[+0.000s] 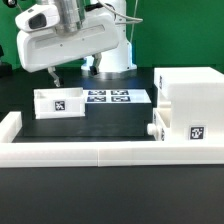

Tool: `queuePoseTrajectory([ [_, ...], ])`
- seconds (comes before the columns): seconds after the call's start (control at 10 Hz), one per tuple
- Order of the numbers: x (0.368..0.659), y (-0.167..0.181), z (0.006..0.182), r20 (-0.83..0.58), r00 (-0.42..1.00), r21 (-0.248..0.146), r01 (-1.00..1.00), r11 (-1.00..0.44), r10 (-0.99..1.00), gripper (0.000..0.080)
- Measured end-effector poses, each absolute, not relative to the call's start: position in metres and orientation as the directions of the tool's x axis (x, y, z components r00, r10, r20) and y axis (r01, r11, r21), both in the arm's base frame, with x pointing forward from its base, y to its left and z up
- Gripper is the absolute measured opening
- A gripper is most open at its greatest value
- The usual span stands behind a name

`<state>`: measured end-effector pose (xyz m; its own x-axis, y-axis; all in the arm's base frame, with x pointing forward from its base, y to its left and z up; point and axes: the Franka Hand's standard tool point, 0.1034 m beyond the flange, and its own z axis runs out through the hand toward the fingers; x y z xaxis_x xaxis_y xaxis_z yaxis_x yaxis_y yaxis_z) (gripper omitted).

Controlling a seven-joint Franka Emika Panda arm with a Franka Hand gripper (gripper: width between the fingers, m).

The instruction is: Assemble drawer

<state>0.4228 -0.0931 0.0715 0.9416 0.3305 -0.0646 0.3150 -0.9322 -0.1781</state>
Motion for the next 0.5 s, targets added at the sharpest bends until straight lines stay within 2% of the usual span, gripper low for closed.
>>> queuePoseTrajectory([
  [0.2,0.423,-0.093,0.071,-0.068,0.948,-0.177,0.296,-0.939,0.312,0.0649],
  [0.3,0.423,-0.094,0.069,-0.063,0.951,-0.162,0.290,-0.943,0.304,0.0649],
  [0.5,0.413,-0.090,0.055,-0.044,0.969,-0.085,0.239,-0.967,0.243,0.0649],
])
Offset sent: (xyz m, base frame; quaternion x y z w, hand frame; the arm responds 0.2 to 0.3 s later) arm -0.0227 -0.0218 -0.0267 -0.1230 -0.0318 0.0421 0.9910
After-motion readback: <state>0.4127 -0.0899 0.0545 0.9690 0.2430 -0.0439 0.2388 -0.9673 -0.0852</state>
